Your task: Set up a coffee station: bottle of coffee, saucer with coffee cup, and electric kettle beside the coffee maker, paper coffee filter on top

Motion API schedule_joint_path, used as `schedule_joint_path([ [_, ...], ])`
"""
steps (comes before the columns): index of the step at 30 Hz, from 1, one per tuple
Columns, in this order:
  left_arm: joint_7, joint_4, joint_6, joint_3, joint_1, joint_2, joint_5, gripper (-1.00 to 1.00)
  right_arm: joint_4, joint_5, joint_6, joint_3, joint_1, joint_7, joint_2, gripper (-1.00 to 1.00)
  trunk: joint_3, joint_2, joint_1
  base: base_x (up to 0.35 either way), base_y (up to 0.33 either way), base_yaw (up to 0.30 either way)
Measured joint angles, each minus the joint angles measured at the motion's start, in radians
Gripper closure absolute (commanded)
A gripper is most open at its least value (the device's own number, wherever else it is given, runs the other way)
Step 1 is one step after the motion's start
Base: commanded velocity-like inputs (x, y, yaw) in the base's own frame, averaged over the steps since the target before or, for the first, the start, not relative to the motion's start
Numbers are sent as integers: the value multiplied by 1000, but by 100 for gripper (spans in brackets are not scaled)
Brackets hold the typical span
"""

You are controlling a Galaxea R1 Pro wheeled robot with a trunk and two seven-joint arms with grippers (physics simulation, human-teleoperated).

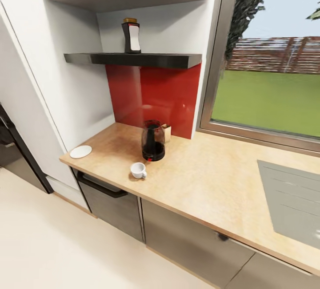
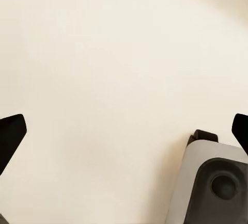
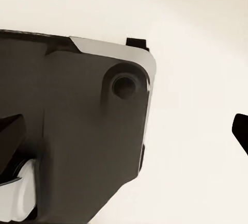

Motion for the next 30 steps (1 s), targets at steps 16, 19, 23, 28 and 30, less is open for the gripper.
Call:
schedule_joint_path([
  [16, 0, 0, 0, 1, -1, 0, 0, -100, 1, -1, 1, -2, 0, -2, -53, -100, 0, 0, 0, 91, 326, 0],
  [19, 0, 0, 0, 1, -1, 0, 0, -100, 0, -2, 0, -2, 0, -2, -53, -100, 0, 0, 0, 82, 337, 0],
  [23, 0, 0, 0, 1, -1, 0, 0, -100, 0, -3, 0, -4, 0, -2, -52, -100, 0, 0, 0, 82, 337, 0],
  [28, 0, 0, 0, 1, -1, 0, 0, -100, 0, -3, 0, -5, 0, -1, -52, -100, 0, 0, 0, 81, 337, 0],
  [30, 0, 0, 0, 1, -1, 0, 0, -100, 0, -3, 0, -5, 0, -1, -52, -100, 0, 0, 0, 80, 337, -2],
])
